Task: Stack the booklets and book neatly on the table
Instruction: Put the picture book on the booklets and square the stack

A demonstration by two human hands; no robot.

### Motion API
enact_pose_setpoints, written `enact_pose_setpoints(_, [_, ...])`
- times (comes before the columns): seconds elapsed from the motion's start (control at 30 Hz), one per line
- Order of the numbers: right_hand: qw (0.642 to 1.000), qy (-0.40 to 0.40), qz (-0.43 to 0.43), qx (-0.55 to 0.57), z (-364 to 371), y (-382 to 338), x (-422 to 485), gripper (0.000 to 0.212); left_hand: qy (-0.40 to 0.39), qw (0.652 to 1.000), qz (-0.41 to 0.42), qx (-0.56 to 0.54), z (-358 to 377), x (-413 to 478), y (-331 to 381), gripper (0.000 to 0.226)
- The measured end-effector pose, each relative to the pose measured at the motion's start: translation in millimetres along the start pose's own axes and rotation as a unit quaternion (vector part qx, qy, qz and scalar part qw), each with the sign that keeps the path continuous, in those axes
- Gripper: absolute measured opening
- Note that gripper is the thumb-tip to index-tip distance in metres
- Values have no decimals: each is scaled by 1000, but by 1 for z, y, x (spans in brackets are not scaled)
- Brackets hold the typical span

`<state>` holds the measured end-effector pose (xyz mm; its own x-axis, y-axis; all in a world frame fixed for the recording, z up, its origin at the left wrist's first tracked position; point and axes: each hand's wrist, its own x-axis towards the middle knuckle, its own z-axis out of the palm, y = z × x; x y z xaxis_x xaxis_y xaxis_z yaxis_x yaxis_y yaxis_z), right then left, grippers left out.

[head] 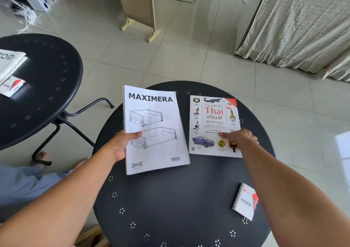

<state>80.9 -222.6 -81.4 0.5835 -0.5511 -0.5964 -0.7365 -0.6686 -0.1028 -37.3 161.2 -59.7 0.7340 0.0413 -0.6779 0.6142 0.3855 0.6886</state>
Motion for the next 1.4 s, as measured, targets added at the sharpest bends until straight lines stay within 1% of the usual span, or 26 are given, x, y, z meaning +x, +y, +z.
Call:
enact_pose_setpoints(0.07, [1000, -14, -2, 18, 2, -2, 1, 138, 1, 1000, 1, 1, -1, 0, 2, 40])
enact_pose_setpoints(0.13, [996, -28, 1, 80, 2, -4, 0, 133, -1, 1000, 2, 3, -3, 1, 3, 38])
enact_pose_setpoints(0.2, [987, -48, -1, 153, -2, -5, -2, 115, -3, 1000, 1, 4, -5, 1, 3, 36])
enact_pose_setpoints(0.33, [974, -105, -36, 200, -15, 1, 0, 66, -1, 1000, 0, 1, -8, 1, 4, 32])
enact_pose_setpoints(0.43, [958, -118, -39, 258, -28, 7, 1, 52, -4, 1000, 0, 0, -9, -1, 4, 30])
enact_pose_setpoints(0.5, [941, -103, -76, 312, -36, 8, -1, 41, -3, 1000, 1, -3, -9, -2, 3, 32])
enact_pose_setpoints(0.57, [915, -85, -117, 376, -46, 9, -5, 30, -4, 1000, 3, -6, -8, -2, 3, 33])
enact_pose_setpoints(0.67, [881, -71, -177, 432, -64, 9, -15, 25, -9, 1000, 7, -16, -4, -3, 4, 32])
enact_pose_setpoints(0.73, [863, -87, -219, 447, -76, 8, -22, 18, -14, 1000, 9, -22, -2, -4, 4, 35])
enact_pose_setpoints(0.8, [846, -127, -246, 456, -87, 8, -30, 14, -16, 1000, 9, -24, 1, -4, 5, 37])
enact_pose_setpoints(0.93, [814, -244, -271, 453, -91, 6, -46, 16, -29, 999, 9, -27, 8, -5, 5, 45])
enact_pose_setpoints(1.07, [807, -319, -256, 426, -70, -3, -67, 25, -87, 994, 17, -57, 17, -6, 2, 44])
enact_pose_setpoints(1.17, [801, -349, -225, 432, -48, -7, -81, 22, -115, 990, 20, -82, 25, -7, 1, 40])
enact_pose_setpoints(1.3, [789, -368, -208, 446, -29, -7, -90, 24, -129, 986, 24, -104, 31, -7, -2, 42])
enact_pose_setpoints(1.4, [797, -361, -216, 433, -24, -10, -95, 27, -142, 984, 22, -108, 36, -10, -4, 51])
